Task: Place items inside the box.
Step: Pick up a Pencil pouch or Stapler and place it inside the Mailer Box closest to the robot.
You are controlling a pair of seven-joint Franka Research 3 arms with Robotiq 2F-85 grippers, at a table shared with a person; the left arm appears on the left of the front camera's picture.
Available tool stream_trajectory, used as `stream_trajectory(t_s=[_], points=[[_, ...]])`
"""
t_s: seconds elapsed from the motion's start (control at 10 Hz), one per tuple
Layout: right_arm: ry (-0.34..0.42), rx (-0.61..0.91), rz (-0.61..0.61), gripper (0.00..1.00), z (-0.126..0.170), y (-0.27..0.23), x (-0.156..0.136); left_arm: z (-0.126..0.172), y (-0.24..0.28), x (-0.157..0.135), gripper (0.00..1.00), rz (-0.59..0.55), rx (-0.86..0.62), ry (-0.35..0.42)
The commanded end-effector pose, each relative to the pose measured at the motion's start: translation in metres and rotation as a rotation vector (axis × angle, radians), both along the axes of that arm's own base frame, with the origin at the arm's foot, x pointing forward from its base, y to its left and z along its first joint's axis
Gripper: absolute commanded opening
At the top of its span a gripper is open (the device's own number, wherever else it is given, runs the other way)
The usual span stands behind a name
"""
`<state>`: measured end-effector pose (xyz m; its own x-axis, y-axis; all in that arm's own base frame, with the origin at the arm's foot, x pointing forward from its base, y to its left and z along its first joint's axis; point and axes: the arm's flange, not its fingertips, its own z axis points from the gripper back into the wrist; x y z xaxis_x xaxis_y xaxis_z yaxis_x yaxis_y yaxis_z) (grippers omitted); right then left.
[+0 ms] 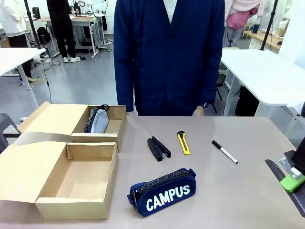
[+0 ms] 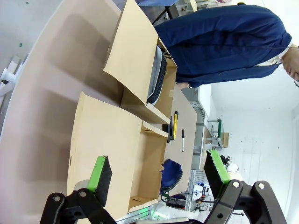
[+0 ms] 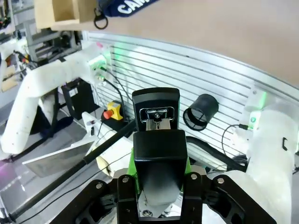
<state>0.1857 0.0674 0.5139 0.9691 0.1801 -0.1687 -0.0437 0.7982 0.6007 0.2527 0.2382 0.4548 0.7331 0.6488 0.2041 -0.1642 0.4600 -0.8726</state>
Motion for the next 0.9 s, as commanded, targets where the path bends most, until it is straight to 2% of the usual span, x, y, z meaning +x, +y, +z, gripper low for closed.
stream_trajectory(t_s=[0.0,0.1,0.3,0.4,0.5,0.6,0.7,0.8], points=[[-0.086,0.084,0.136,0.37,0.004,0.032,0.007,-0.001,0.001,0.001,1.0,-0.008,-0.002,-0.031],[-0.111,0.159,0.202,0.37,0.008,0.063,0.013,-0.001,0.001,0.001,1.0,-0.008,-0.002,-0.031],[-0.011,0.33,0.2,0.37,0.019,0.159,0.025,-0.001,0.001,0.001,1.0,-0.008,-0.002,-0.031],[0.014,0.384,0.216,0.37,0.021,0.211,0.027,-0.001,0.001,0.001,1.0,-0.008,-0.002,-0.031],[0.004,0.37,0.19,0.37,0.02,0.263,0.027,-0.001,0.001,0.001,1.0,-0.008,-0.002,-0.031],[-0.029,0.337,0.163,0.37,0.014,0.315,0.029,-0.001,0.001,0.001,1.0,-0.008,-0.002,-0.031],[-0.139,0.277,0.042,0.37,0.005,0.356,0.036,-0.001,0.001,0.001,1.0,-0.008,-0.002,-0.031],[-0.196,0.244,0.001,0.37,-0.007,0.399,0.044,-0.001,0.001,0.001,1.0,-0.008,-0.002,-0.031]])
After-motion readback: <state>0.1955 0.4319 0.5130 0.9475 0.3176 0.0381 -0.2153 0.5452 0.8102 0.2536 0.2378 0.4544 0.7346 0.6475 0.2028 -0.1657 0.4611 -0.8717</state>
